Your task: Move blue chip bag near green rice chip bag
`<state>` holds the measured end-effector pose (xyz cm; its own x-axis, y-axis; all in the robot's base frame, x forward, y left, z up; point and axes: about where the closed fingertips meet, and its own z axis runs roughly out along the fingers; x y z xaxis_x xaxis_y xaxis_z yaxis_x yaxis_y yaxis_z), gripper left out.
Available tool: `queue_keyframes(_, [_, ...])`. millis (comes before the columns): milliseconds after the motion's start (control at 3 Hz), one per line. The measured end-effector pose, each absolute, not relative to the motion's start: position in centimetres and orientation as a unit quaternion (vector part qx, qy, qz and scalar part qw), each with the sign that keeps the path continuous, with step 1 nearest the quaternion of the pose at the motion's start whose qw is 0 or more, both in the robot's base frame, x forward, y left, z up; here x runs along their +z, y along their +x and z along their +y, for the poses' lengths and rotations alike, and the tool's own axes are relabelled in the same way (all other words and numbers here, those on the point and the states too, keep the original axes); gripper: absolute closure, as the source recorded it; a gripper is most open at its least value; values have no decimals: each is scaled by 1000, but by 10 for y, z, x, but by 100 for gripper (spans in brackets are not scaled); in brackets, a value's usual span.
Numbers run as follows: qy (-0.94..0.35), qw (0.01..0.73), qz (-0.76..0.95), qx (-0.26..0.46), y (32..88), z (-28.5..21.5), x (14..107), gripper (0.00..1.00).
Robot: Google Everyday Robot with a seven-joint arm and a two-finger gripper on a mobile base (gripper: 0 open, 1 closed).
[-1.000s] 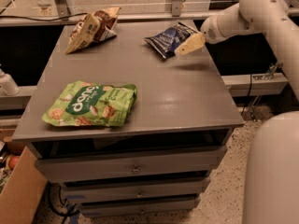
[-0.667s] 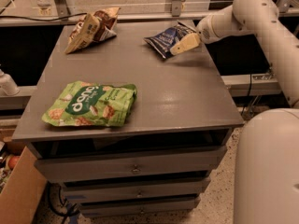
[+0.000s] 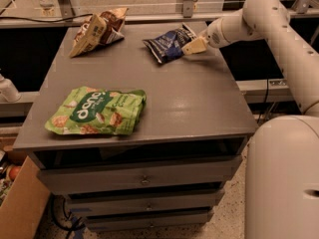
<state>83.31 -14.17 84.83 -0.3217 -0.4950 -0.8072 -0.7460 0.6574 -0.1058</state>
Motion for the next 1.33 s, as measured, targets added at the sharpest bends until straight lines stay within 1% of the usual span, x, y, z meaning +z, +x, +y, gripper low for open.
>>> queue_keyframes(667, [-382, 452, 792, 150, 818, -154, 862, 89])
queue_keyframes(1000, [-386, 466, 779, 165, 796, -154, 882, 100])
queue_keyframes(1333, [-396, 470, 762, 206, 756, -150, 902, 100])
